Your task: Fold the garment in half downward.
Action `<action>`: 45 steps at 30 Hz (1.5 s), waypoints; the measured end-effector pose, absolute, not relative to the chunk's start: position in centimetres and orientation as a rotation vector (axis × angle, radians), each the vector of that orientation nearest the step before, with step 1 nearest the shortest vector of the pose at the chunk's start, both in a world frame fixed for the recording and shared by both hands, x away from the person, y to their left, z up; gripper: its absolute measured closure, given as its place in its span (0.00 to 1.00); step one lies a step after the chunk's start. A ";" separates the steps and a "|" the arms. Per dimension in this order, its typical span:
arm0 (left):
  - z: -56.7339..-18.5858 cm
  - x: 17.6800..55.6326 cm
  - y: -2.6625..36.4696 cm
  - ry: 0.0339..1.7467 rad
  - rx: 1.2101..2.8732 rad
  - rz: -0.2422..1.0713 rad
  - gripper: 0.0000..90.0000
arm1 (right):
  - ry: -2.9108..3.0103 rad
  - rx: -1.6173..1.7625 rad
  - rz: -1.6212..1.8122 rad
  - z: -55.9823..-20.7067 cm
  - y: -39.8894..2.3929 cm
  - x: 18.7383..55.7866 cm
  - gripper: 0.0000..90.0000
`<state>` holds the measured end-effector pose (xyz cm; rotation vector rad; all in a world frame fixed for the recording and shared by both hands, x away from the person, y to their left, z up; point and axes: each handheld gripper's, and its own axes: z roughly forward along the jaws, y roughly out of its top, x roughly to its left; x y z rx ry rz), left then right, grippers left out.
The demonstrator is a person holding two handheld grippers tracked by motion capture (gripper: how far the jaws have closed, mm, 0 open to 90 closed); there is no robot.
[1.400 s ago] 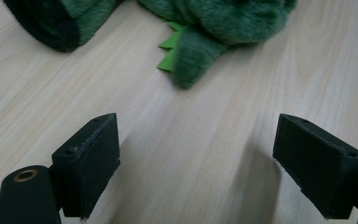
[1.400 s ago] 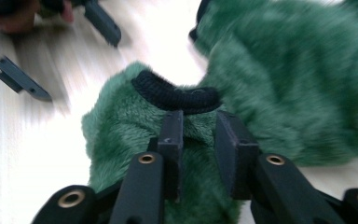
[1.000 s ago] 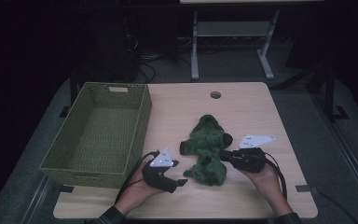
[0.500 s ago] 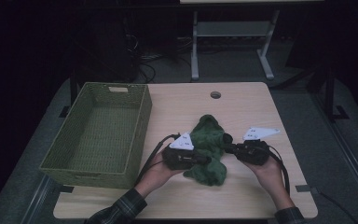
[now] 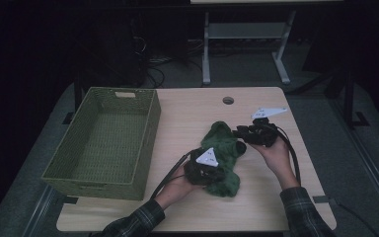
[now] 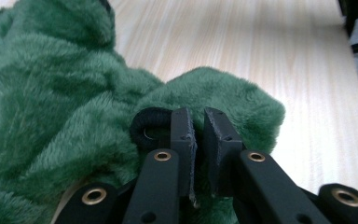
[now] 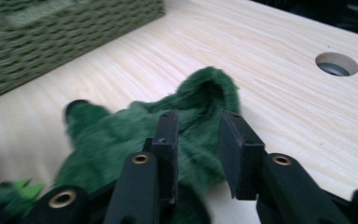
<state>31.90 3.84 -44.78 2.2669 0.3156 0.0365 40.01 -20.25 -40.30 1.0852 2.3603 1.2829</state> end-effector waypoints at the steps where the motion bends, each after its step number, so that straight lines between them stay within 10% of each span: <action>1: -44.9 31.9 3.8 0.315 2.271 0.038 0.91 | 2.375 1.104 1.266 -40.5 -20.1 40.6 0.74; 12: -45.6 31.7 3.7 0.322 2.281 0.053 0.92 | 2.471 1.257 1.102 -44.5 -19.0 45.3 0.70; 18: -45.6 31.6 3.6 0.319 2.290 0.062 0.92 | 2.503 1.269 1.090 -45.5 -19.1 45.7 0.97; 41: -45.8 31.4 3.6 0.353 2.265 0.078 0.92 | 2.336 0.878 1.528 -37.5 -21.0 35.0 0.99; 45: -45.4 31.5 4.0 0.362 2.232 0.074 0.80 | 2.347 0.841 1.517 -37.6 -20.9 34.0 0.99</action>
